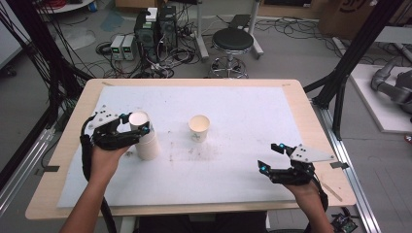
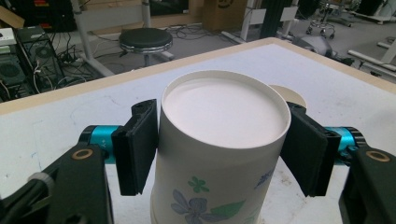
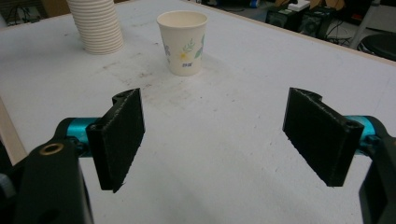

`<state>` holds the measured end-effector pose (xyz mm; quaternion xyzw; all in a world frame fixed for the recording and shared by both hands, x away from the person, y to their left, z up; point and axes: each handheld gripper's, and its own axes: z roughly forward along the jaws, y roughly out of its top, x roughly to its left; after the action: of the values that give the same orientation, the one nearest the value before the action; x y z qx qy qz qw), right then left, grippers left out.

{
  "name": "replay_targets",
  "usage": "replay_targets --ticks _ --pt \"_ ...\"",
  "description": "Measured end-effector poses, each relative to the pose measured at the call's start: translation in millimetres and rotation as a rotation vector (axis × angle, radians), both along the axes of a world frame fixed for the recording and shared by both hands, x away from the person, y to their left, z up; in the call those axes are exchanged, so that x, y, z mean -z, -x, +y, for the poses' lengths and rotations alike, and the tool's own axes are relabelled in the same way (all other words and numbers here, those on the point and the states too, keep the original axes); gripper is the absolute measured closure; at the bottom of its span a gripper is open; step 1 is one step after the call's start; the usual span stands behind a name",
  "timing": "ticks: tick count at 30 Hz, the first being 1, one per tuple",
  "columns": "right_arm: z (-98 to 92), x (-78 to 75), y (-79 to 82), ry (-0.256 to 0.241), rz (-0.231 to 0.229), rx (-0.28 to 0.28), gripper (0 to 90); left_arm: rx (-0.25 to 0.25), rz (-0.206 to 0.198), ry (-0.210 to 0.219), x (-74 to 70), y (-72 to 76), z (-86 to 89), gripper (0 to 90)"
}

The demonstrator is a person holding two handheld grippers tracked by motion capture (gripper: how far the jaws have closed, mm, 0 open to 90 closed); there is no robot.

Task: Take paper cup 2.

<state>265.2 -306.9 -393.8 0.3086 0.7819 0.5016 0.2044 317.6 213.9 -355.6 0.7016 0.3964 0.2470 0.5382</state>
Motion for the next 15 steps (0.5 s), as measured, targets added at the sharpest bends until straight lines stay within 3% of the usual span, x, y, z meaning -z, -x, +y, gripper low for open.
replay_targets --ticks 15 --pt "0.9 0.4 -0.2 0.001 0.009 -0.003 21.3 0.014 -0.04 0.037 -21.9 2.8 2.2 33.5"
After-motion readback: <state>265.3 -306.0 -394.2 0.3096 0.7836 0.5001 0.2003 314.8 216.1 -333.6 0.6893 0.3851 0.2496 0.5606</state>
